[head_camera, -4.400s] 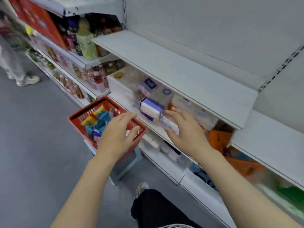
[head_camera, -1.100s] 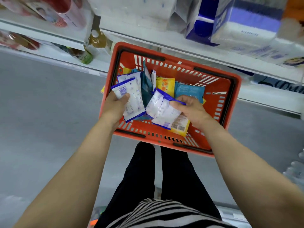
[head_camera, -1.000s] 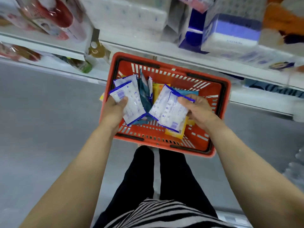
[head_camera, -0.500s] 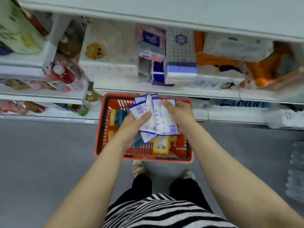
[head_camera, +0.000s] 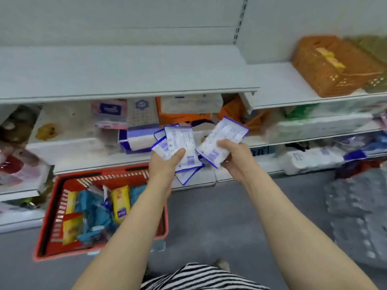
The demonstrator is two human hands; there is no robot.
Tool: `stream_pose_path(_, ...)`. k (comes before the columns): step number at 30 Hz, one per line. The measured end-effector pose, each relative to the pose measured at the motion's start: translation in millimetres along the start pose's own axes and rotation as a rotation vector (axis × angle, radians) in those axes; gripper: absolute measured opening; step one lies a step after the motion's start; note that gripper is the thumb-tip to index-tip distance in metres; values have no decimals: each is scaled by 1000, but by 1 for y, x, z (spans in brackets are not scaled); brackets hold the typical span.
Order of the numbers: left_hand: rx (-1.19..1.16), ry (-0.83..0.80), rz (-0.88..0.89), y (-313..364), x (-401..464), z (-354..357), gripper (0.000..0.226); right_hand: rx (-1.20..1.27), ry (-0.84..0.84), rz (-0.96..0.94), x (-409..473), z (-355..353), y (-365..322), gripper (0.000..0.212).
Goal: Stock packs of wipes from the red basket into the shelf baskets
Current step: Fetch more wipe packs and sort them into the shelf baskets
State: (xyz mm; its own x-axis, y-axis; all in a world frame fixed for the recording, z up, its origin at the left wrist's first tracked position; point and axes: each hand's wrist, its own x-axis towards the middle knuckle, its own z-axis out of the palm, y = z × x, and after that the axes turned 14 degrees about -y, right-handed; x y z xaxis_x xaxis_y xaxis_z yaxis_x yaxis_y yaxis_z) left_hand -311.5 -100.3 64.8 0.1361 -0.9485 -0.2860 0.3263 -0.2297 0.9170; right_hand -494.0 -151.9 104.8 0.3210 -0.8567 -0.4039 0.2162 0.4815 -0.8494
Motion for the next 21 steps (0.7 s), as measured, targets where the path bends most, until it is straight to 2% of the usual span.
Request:
stream_pose_path(2,30,-42,30,0,7,52,41,53,60,-74,-11,-44,-29,18)
stream_pose_path(6,72,-153,107,-2,20,152,36,-87,112,-114,-33,-113,-78,13)
stream_pose_path(7,66,-179,120,-2,21,176,34,-112,105,-110,-38,-129,-89,17)
stream_pose_path(10,73,-262,157,2,22,239,37,-212,37,-61,-48,-173,-116,65)
stream_pose_path(12,77,-296,166,4,29,277,40,-283,-1,-84,-54,-202,-131,59)
stream_pose_path(15,84,-321,168,10,51,326,44,-219,89,-186,-51,-245,-149,50)
stream_pose_path(16,93,-333,172,11,60,341,46,-215,126,-221,-48,-260,-154,51)
stream_pose_path(19,89,-344,163,13,90,387,45,-221,144,-257,-38,-300,-175,73)
stream_pose_path(21,62,-372,143,11,113,421,49,-236,195,-316,-31,-326,-196,70)
